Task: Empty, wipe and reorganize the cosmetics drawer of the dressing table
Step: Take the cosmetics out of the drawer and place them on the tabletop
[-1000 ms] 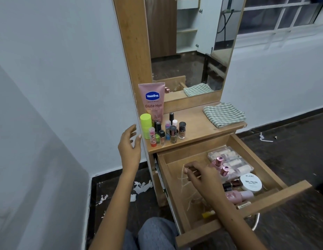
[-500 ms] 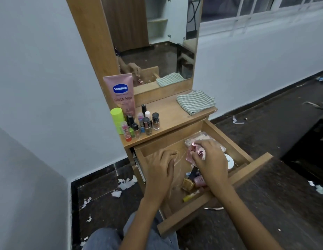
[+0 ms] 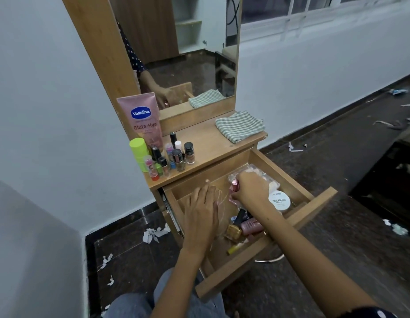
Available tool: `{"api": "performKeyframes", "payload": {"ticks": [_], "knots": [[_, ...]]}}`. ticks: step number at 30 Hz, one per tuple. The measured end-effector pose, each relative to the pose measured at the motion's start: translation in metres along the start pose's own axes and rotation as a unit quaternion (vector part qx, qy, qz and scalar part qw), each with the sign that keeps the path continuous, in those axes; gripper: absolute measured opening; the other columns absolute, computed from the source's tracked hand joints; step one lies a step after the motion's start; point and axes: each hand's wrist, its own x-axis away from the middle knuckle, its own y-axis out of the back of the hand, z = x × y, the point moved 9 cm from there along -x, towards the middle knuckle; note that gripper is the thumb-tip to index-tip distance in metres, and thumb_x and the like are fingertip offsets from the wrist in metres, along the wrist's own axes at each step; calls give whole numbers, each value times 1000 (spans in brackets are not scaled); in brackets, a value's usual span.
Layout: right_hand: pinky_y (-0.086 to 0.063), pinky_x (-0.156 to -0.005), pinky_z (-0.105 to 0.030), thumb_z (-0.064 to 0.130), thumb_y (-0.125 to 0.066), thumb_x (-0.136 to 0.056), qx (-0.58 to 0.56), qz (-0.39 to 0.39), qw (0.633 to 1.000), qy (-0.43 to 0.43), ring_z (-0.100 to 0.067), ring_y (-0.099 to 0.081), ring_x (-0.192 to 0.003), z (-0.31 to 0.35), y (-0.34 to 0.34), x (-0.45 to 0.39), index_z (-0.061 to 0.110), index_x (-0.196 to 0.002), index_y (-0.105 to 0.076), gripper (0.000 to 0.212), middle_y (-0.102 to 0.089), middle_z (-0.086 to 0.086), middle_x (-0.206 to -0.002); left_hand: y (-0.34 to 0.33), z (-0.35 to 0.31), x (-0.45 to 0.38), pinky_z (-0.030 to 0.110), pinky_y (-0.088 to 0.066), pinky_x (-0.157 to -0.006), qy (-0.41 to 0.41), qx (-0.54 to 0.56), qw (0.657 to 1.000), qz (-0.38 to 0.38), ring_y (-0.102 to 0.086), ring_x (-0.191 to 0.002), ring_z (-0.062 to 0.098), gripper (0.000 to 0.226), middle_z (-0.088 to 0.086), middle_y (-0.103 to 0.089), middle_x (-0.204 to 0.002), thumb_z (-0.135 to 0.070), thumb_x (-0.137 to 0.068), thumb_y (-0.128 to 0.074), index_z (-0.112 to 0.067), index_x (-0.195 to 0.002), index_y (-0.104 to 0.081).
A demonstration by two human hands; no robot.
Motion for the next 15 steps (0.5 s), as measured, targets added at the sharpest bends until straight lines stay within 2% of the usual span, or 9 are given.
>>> {"api": "performKeyframes", "payload": {"ticks": [4,7,9,13,15], "knots": [[-41,-63,-30,29,-71,-74,-16,-4,999,35,-24,-63,-84,15,4,-5,12,-79,-63,20,-64,-6,-84,-1,9,1,44,-28,-109,46,-24,999,5,-32,-139,25,47,8,-32,-153,-29,-98,-34,-13,-143,-39],[-37,-59,-29,34,-70,-78,-45,-38,995,81,-18,-57,-73,33,16,0,13,-71,-58,25,-58,0,-73,1,8,0,43,-11,-116,52,-37,998,1,-16,-145,24,55,8,-18,-158,-39,-102,-16,-13,-148,-30],[-34,-59,-27,35,-71,-79,-83,-70,988,105,-15,-52,-70,45,30,4,16,-69,-55,26,-54,5,-70,1,9,-1,43,-6,-117,54,-40,998,-4,-8,-147,22,56,8,-12,-159,-36,-100,-19,-13,-150,-24],[-37,-56,-21,25,-70,-81,-193,-152,962,117,-7,-51,-62,60,66,5,16,-86,-65,11,-57,8,-70,-1,12,0,37,5,-117,62,-28,998,-5,0,-147,19,59,5,-7,-160,-32,-96,-26,-18,-152,-14],[-45,-65,-28,25,-70,-82,-218,-177,952,116,-13,-57,-72,65,78,0,15,-100,-67,21,-65,3,-79,-1,12,0,36,7,-117,65,-35,997,-4,3,-147,18,59,6,-5,-160,-33,-97,-23,-15,-152,-13]]}}
